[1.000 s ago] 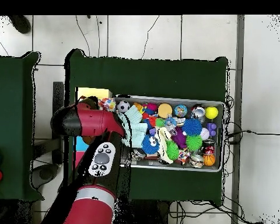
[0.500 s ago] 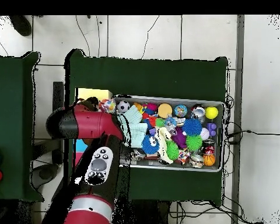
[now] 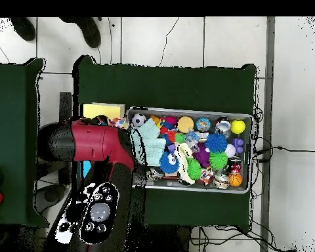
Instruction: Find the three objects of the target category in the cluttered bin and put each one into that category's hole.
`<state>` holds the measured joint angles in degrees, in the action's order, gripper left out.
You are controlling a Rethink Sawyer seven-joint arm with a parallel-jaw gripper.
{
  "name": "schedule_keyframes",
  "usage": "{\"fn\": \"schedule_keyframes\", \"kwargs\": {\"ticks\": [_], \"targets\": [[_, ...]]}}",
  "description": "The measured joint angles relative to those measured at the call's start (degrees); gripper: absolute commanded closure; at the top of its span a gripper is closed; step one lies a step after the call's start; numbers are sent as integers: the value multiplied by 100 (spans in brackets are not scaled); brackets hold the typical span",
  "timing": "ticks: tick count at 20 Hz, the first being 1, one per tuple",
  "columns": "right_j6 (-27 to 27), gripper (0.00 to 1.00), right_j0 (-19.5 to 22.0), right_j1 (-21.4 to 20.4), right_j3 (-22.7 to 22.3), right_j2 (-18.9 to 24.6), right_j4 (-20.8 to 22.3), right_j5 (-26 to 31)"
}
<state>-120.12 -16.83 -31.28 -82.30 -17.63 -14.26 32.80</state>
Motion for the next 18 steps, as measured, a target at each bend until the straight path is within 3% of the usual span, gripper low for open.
{"fn": "schedule_keyframes", "kwargs": {"ticks": [18], "targets": [[0,0,50,-446,-122,-4,39,7]]}}
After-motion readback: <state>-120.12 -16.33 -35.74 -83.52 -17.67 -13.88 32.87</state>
